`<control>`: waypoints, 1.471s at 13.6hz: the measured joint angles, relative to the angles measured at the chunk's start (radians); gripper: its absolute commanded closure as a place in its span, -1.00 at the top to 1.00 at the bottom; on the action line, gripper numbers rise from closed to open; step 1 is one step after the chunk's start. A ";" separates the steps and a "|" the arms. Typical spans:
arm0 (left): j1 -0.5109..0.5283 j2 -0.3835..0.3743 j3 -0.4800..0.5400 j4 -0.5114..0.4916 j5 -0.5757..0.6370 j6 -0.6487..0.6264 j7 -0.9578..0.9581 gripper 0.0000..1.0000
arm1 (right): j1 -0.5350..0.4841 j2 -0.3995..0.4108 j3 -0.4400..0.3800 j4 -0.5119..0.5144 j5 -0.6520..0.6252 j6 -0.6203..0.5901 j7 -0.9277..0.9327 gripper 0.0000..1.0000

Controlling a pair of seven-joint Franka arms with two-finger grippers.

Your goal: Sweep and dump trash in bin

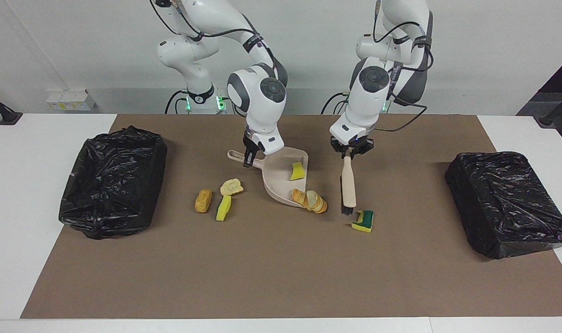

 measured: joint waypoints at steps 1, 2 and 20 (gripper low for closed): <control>0.042 0.017 0.001 0.023 0.011 0.000 0.071 -1.00 | 0.000 0.000 0.000 0.000 0.000 0.000 0.000 -1.00; 0.084 0.037 0.001 0.051 0.016 0.000 0.141 -1.00 | 0.000 0.000 0.000 0.000 0.000 0.000 0.000 -1.00; 0.006 0.230 -0.037 0.066 0.128 0.137 0.193 -1.00 | -0.001 0.001 0.000 0.000 0.000 0.002 0.000 -1.00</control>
